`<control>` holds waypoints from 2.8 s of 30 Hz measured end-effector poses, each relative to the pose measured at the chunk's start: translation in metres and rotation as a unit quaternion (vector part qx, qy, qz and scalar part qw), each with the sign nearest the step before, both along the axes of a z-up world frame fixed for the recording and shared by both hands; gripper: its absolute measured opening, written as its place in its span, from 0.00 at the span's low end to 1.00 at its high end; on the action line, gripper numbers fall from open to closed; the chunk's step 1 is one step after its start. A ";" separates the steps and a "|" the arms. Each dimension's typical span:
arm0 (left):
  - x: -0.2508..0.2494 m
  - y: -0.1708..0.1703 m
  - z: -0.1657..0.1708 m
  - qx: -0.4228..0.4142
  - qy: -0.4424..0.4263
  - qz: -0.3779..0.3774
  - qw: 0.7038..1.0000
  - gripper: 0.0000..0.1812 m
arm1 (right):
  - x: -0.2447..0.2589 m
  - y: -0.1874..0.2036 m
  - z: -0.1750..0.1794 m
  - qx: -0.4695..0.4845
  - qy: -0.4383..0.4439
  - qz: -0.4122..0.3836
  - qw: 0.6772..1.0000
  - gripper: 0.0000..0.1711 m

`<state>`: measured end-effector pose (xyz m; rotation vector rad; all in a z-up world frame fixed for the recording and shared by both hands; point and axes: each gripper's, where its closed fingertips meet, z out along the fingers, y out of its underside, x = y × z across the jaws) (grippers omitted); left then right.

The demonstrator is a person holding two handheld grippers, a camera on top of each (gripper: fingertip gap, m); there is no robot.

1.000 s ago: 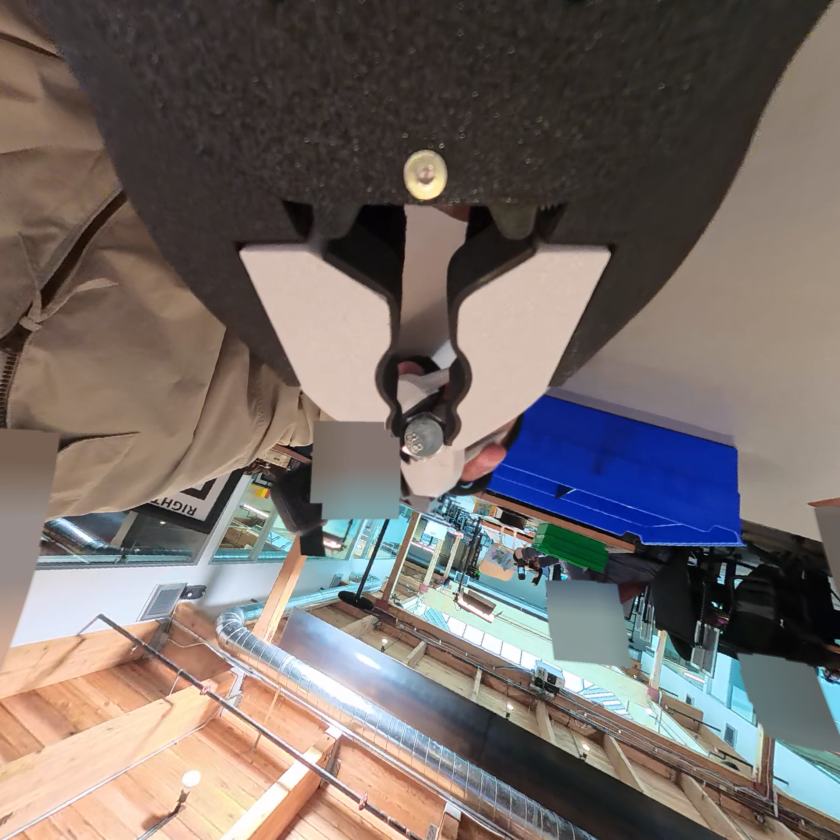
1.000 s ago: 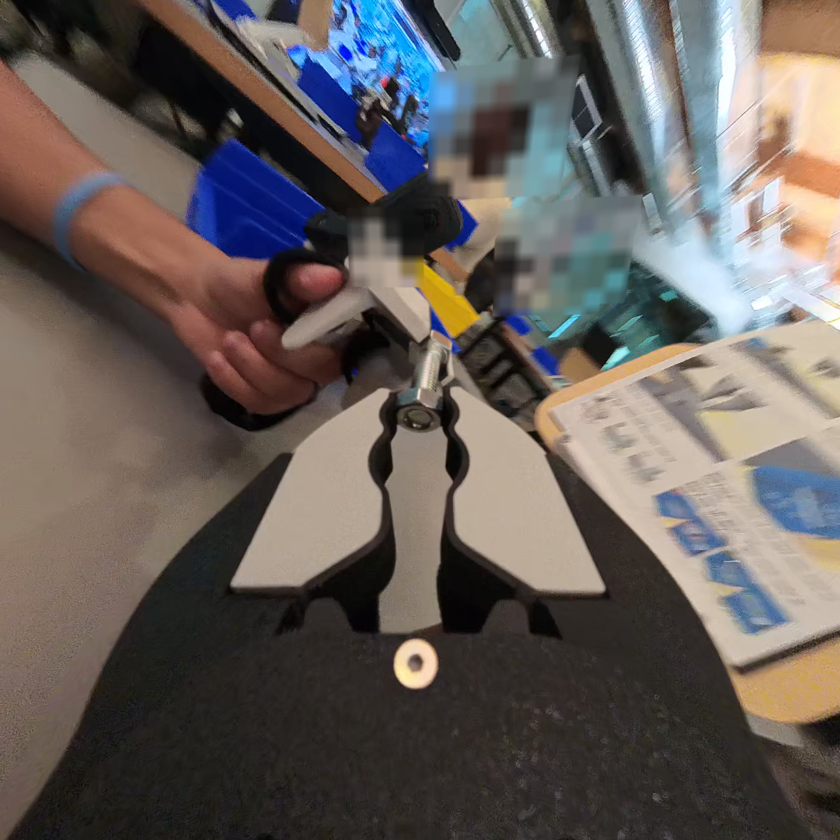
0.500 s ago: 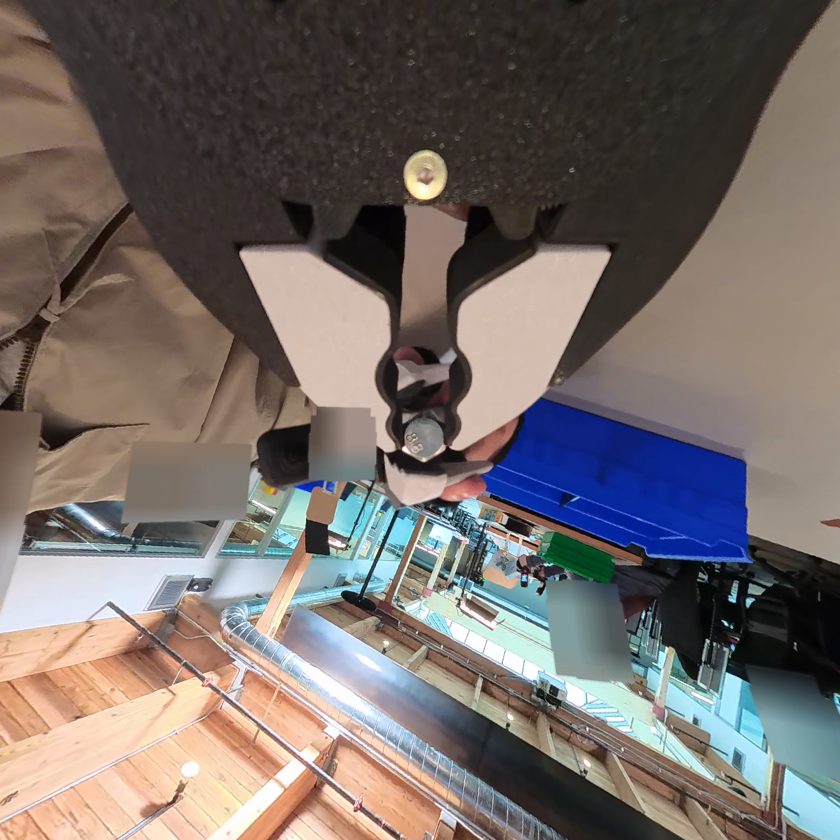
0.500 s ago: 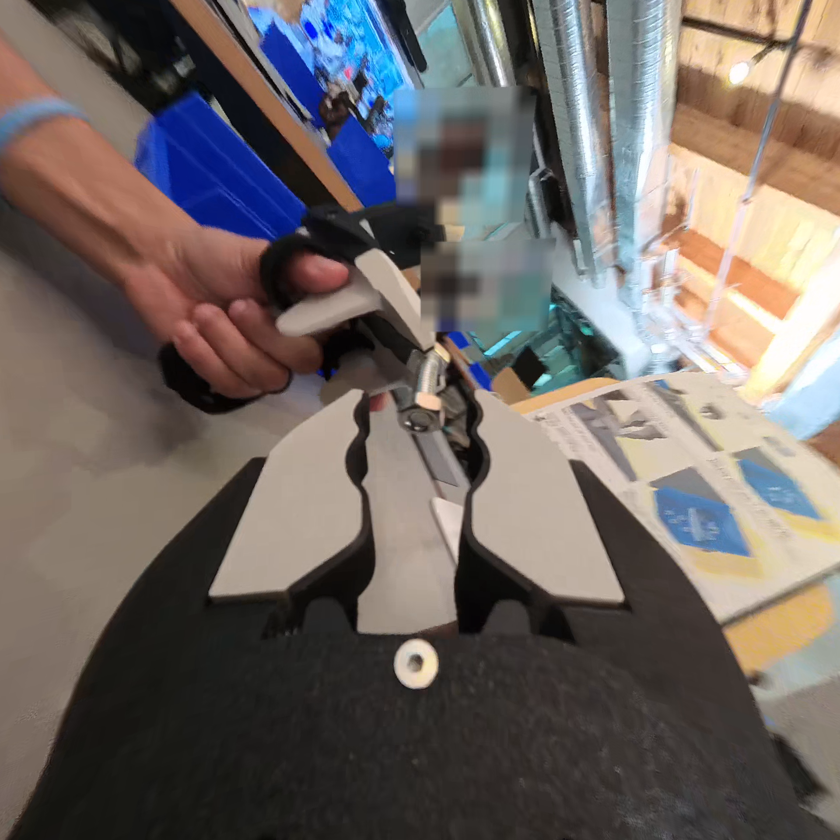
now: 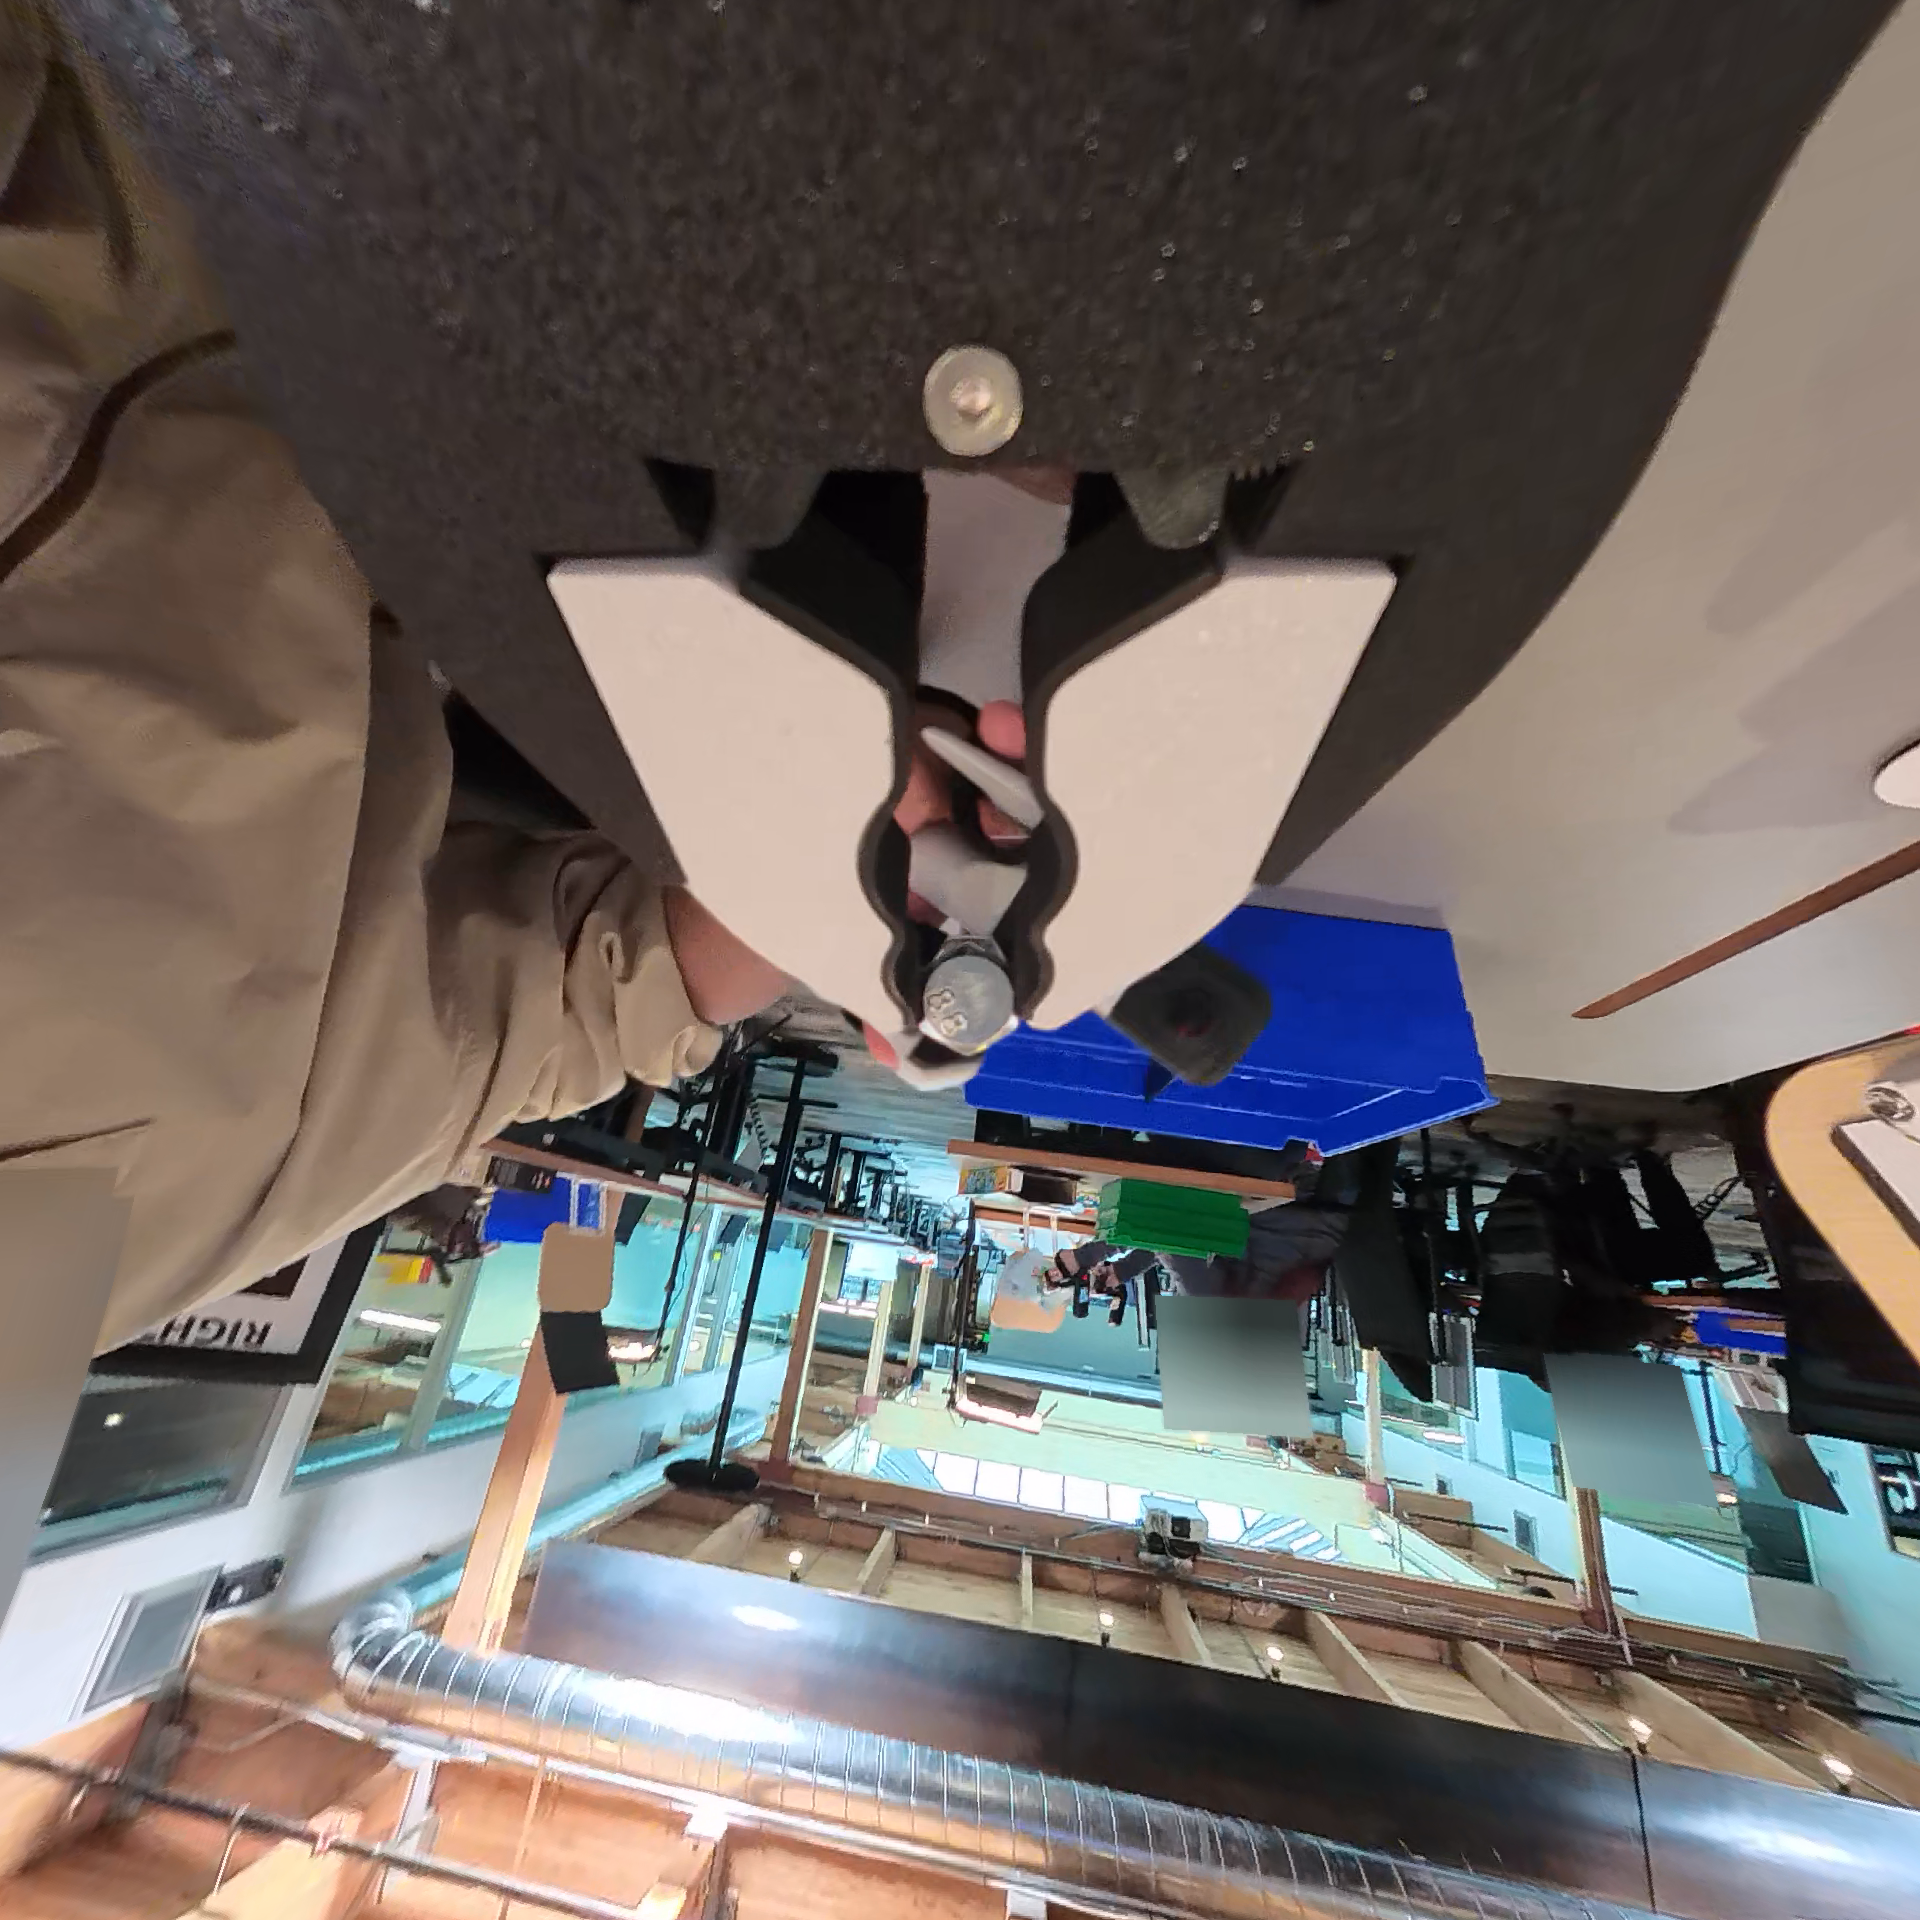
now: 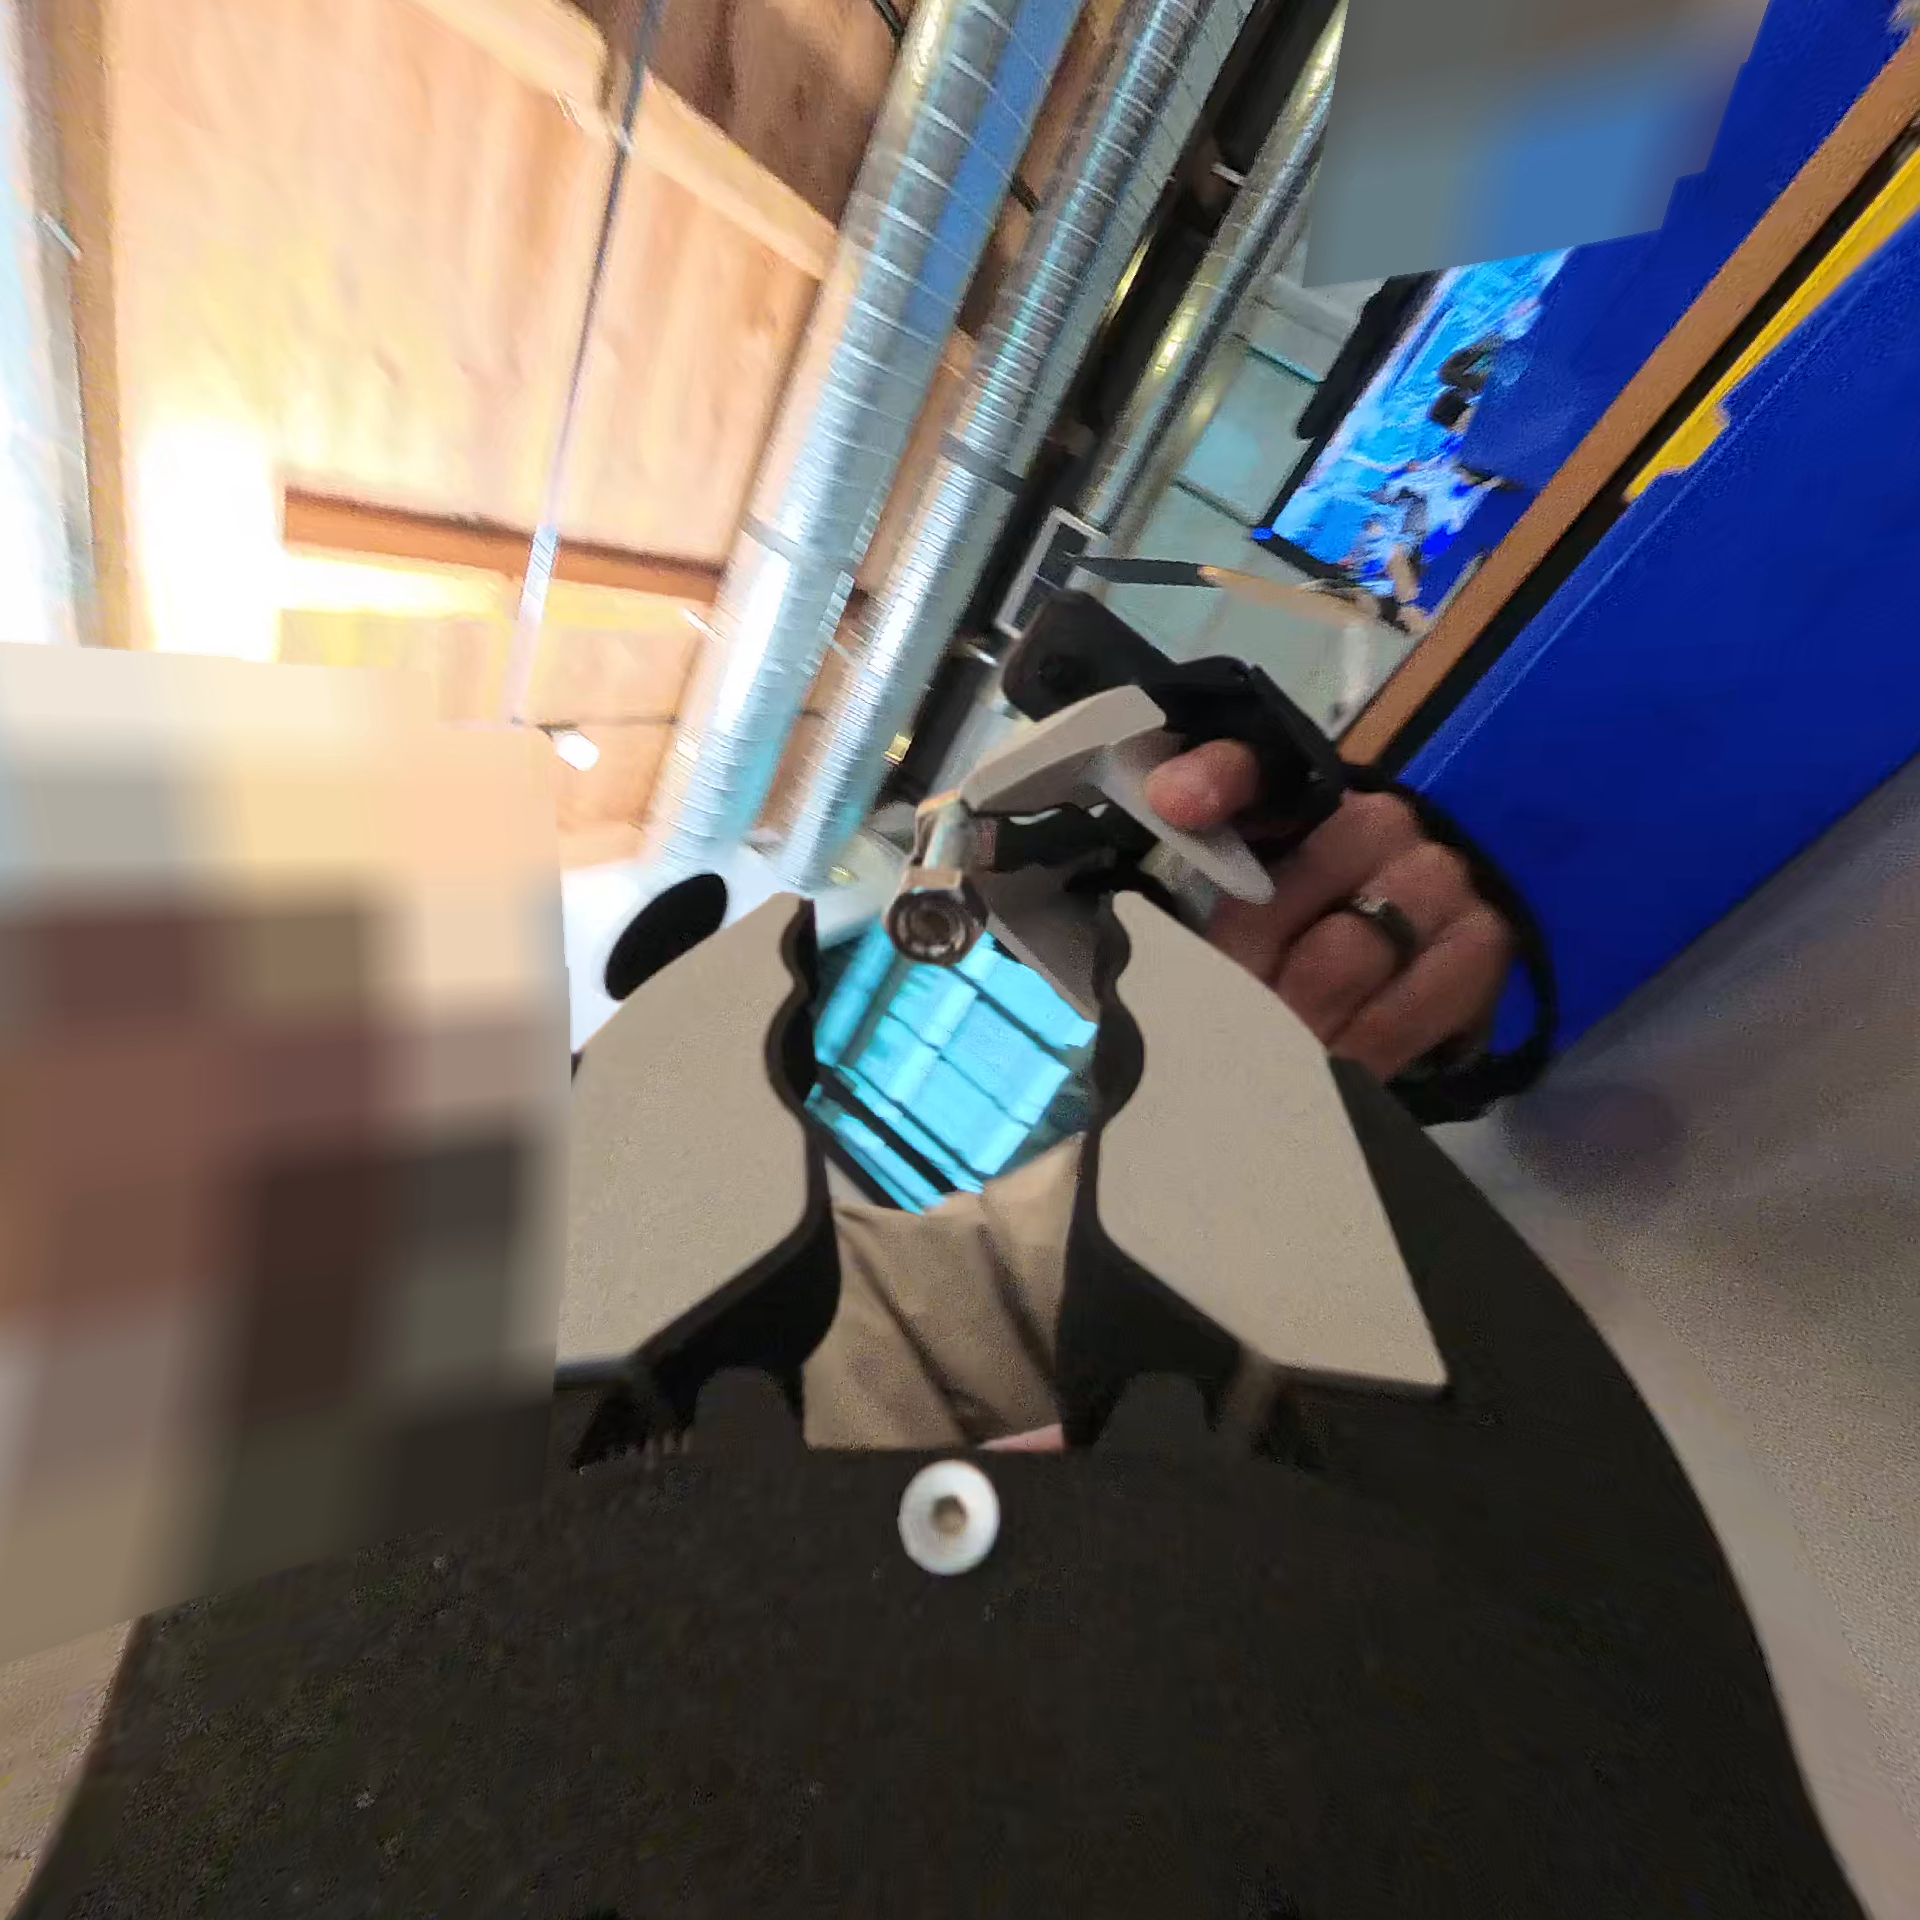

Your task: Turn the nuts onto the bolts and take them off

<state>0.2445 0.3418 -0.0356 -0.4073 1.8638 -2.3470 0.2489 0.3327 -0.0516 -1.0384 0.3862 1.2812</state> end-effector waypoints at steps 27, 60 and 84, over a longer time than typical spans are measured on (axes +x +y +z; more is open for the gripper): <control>0.004 -0.017 -0.010 -0.078 0.094 -0.045 0.991 0.09 | 0.000 -0.005 -0.006 -0.045 -0.586 -0.297 0.753 0.11; 0.008 0.003 -0.002 -0.001 0.002 0.032 0.999 0.09 | 0.012 0.004 -0.010 -0.034 -0.055 -0.102 0.993 0.20; 0.011 -0.008 -0.007 -0.071 0.106 -0.026 0.991 0.09 | 0.007 -0.007 -0.001 -0.053 -0.521 -0.293 0.800 0.10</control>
